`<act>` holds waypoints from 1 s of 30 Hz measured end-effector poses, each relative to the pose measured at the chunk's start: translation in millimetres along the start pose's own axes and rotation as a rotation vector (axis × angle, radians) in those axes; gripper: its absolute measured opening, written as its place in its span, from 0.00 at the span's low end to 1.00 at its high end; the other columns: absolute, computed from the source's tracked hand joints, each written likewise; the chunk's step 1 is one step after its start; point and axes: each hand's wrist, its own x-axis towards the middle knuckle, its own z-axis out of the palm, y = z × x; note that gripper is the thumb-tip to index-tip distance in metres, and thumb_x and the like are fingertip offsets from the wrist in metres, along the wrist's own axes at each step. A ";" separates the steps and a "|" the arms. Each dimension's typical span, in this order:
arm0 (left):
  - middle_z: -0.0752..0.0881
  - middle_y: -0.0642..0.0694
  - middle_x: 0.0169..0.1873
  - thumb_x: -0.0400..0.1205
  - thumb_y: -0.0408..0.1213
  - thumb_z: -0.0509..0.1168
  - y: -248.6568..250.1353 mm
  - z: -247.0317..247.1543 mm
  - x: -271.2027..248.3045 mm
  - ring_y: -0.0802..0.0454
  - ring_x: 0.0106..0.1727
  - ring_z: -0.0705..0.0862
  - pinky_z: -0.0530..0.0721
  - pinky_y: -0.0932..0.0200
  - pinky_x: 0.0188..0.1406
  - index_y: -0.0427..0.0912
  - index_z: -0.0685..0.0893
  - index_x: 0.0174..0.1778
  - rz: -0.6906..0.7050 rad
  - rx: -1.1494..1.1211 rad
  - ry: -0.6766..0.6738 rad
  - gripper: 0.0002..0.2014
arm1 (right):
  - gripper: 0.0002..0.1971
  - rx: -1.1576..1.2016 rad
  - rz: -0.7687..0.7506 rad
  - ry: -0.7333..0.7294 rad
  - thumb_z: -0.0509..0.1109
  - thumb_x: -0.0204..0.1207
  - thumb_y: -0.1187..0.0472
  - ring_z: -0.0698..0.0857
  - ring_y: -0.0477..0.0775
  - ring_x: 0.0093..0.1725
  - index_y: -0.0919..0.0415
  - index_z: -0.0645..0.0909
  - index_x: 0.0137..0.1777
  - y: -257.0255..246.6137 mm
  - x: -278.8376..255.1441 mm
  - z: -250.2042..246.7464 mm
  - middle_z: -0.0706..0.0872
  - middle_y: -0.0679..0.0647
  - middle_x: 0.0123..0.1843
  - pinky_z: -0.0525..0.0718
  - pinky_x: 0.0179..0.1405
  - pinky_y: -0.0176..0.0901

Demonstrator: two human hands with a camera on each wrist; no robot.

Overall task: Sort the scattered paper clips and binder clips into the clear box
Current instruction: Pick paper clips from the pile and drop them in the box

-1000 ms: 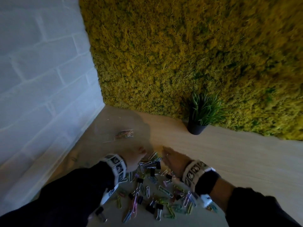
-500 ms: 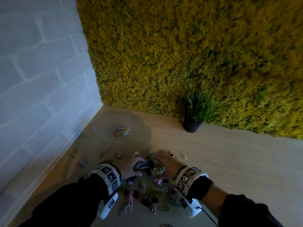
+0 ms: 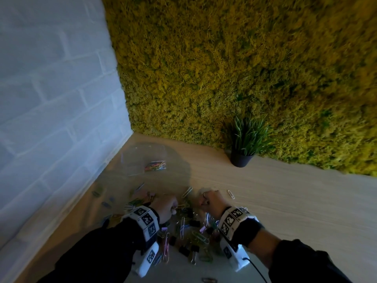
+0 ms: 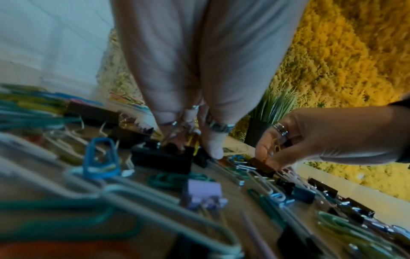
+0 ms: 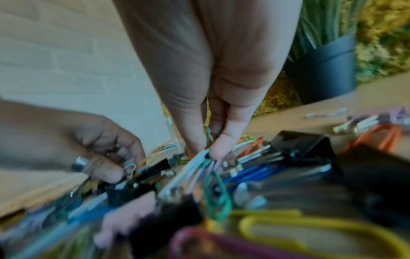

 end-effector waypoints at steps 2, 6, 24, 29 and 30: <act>0.78 0.46 0.52 0.85 0.34 0.56 -2.7 -3.9 0.2 0.53 0.51 0.76 0.73 0.59 0.50 0.41 0.76 0.57 -0.033 -0.071 -0.015 0.08 | 0.10 0.107 0.077 0.021 0.69 0.74 0.67 0.84 0.42 0.43 0.62 0.87 0.53 3.1 0.5 -5.2 0.88 0.49 0.48 0.75 0.41 0.25; 0.77 0.44 0.41 0.83 0.29 0.60 -15.8 -13.5 3.3 0.51 0.41 0.74 0.77 0.51 0.47 0.35 0.78 0.48 -0.131 -0.727 -0.090 0.03 | 0.07 0.761 0.182 0.022 0.68 0.74 0.75 0.82 0.35 0.21 0.64 0.84 0.40 12.5 4.2 -11.0 0.86 0.44 0.21 0.85 0.30 0.32; 0.83 0.46 0.44 0.81 0.48 0.60 -4.5 -23.6 -11.7 0.50 0.46 0.81 0.75 0.58 0.51 0.46 0.78 0.47 -0.007 -0.017 0.023 0.09 | 0.12 0.082 -0.059 -0.127 0.62 0.82 0.58 0.82 0.50 0.47 0.62 0.77 0.61 -23.8 40.4 -19.1 0.82 0.53 0.51 0.80 0.51 0.42; 0.80 0.51 0.58 0.79 0.52 0.60 5.5 -6.4 5.8 0.49 0.62 0.79 0.67 0.41 0.71 0.50 0.73 0.57 -0.058 0.112 0.062 0.15 | 0.25 0.087 -0.120 -0.272 0.77 0.68 0.64 0.76 0.49 0.62 0.64 0.78 0.66 -3.9 42.4 -23.6 0.79 0.54 0.66 0.74 0.72 0.49; 0.81 0.49 0.58 0.80 0.50 0.59 6.3 -5.3 10.7 0.48 0.60 0.79 0.70 0.43 0.68 0.48 0.74 0.56 -0.063 0.067 0.069 0.13 | 0.26 0.092 -0.120 -0.264 0.78 0.66 0.65 0.76 0.48 0.63 0.64 0.79 0.65 -0.1 41.9 -22.9 0.79 0.54 0.67 0.73 0.72 0.48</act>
